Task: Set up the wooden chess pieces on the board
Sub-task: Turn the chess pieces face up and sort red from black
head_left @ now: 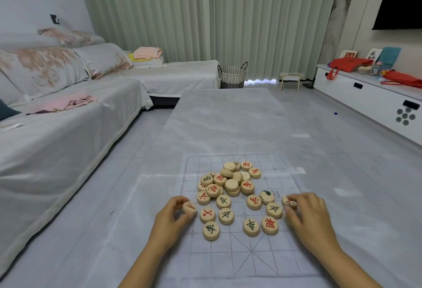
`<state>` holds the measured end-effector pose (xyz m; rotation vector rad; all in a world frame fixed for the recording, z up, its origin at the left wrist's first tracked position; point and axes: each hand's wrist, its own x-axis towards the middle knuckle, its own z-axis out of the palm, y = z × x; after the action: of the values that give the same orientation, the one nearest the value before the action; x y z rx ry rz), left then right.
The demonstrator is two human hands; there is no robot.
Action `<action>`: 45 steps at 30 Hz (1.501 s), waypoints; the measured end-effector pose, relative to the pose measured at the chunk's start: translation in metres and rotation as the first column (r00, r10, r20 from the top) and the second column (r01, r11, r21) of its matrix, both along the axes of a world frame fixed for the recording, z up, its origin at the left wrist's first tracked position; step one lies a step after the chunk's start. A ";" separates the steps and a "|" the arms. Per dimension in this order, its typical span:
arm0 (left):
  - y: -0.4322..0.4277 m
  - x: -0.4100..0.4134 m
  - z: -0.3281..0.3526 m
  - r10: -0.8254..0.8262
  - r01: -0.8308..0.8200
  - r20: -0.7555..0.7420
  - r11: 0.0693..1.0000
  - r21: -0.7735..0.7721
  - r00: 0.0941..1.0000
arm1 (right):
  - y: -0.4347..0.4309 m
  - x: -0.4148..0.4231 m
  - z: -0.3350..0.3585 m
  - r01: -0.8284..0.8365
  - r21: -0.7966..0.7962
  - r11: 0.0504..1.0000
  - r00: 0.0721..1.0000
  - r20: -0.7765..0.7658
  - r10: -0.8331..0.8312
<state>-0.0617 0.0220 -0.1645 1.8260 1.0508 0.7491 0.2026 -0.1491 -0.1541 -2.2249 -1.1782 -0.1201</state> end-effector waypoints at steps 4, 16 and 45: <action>0.001 0.002 -0.005 0.052 -0.018 -0.162 0.979 0.205 0.985 | 0.055 -0.030 0.014 -0.237 -0.052 0.970 0.968 0.077 0.241; 0.001 0.005 -0.005 0.134 -0.061 -0.214 0.947 0.315 0.968 | 0.127 -0.052 0.020 -0.285 -0.315 0.905 0.910 0.208 0.359; -0.001 0.002 -0.007 0.131 -0.066 -0.200 0.951 0.301 0.971 | 0.060 0.054 0.005 0.239 -0.101 0.966 0.885 -0.386 -0.259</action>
<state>-0.0596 0.0213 -0.1718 2.1601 1.2329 0.8114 0.2566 -0.0887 -0.1489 -2.2943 -0.6794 0.2526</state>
